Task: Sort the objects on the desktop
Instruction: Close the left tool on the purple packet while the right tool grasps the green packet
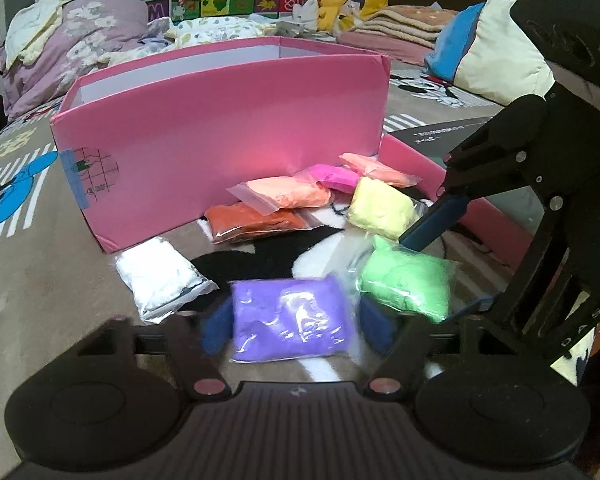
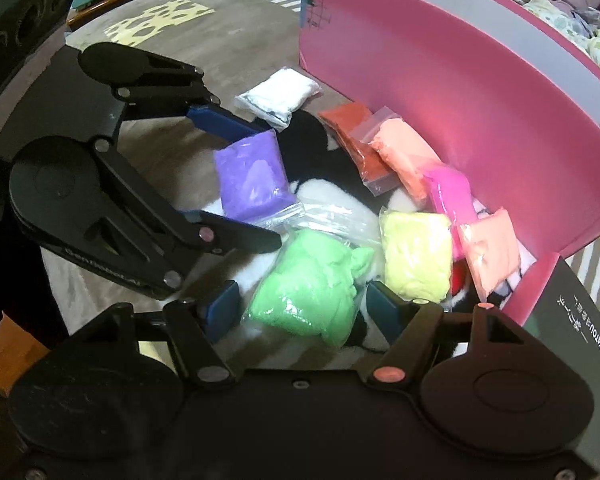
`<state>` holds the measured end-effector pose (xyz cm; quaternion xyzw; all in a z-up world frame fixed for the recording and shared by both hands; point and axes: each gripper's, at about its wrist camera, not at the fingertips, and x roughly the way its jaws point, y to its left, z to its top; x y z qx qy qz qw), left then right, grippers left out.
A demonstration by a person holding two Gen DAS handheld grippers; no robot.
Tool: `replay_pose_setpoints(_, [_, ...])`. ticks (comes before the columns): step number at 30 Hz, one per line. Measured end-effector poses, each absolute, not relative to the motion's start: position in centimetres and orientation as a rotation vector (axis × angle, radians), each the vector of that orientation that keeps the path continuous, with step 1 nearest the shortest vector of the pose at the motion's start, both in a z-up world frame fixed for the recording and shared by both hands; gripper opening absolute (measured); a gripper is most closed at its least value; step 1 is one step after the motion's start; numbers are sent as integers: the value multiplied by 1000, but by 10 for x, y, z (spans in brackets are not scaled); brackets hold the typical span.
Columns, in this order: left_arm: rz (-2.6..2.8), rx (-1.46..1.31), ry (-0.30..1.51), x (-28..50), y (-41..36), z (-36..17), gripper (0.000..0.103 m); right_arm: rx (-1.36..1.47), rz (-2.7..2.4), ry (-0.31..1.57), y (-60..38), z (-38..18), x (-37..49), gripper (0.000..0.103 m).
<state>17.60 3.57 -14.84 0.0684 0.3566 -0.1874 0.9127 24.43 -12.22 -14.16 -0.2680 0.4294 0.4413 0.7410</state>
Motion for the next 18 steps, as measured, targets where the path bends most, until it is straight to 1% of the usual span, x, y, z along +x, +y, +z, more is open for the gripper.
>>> replay_pose_setpoints(3, [-384, 120, 734, 176, 39, -144, 58, -559, 958, 954, -125, -141, 249, 67])
replay_pose_setpoints(7, [-375, 103, 709, 174, 45, -134, 57, -543, 962, 959, -127, -138, 250, 55])
replay_pose_setpoints(15, [-338, 6, 599, 172, 65, -108, 57, -581, 1020, 934, -123, -133, 240, 55])
replay_pose_setpoints(17, [-333, -21, 573, 172, 68, -102, 57, -579, 995, 922, -122, -133, 239, 63])
replay_pose_setpoints(18, [-331, -35, 559, 172, 69, -99, 57, -568, 991, 929, -122, -134, 240, 63])
